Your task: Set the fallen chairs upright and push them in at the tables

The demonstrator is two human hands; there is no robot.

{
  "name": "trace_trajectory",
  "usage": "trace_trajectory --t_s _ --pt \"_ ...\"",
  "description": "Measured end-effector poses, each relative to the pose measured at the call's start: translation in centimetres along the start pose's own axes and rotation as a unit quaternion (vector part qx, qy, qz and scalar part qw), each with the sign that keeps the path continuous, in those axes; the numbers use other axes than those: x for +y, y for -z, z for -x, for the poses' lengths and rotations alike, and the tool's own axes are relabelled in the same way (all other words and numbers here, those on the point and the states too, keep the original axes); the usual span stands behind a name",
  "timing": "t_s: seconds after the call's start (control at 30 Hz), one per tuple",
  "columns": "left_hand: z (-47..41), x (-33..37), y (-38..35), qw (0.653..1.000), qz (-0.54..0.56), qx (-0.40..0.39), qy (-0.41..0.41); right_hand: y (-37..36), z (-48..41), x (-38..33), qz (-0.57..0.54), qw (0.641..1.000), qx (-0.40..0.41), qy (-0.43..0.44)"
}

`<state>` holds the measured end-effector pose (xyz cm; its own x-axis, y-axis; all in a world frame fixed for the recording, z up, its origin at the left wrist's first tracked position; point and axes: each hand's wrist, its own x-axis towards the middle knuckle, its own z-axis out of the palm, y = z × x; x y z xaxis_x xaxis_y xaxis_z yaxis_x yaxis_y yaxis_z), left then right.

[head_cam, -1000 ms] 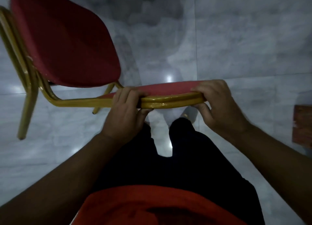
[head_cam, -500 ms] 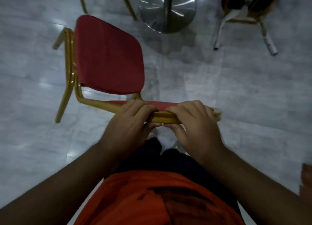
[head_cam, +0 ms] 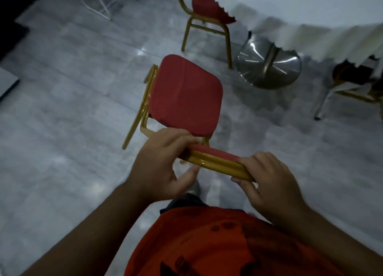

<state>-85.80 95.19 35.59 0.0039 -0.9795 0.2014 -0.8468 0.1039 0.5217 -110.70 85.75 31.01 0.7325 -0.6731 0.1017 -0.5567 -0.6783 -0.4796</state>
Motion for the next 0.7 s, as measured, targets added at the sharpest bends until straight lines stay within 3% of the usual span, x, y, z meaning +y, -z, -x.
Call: trace_trajectory --t_s 0.1,0.2,0.47,0.57,0.7 --pt "-0.2 0.5 1.2 0.990 -0.114 -0.066 -0.042 -0.2 -3.8 -3.4 0.028 0.995 -0.025 0.092" --pt "0.4 -2.0 2.9 0.982 -0.175 -0.058 -0.045 -0.2 -6.7 -5.7 0.018 0.988 -0.060 0.140" --pt "2.8 -5.9 6.2 0.981 -0.193 -0.013 -0.024 -3.7 -6.3 -5.0 -0.064 0.988 -0.126 0.065" --pt "2.3 -8.0 6.1 0.970 -0.236 0.031 -0.054 -4.3 -7.4 -6.1 -0.077 0.991 -0.094 0.048" --pt "0.6 -8.8 5.5 0.962 -0.253 0.105 -0.024 -3.0 -9.5 -5.9 -0.078 0.997 -0.018 0.022"
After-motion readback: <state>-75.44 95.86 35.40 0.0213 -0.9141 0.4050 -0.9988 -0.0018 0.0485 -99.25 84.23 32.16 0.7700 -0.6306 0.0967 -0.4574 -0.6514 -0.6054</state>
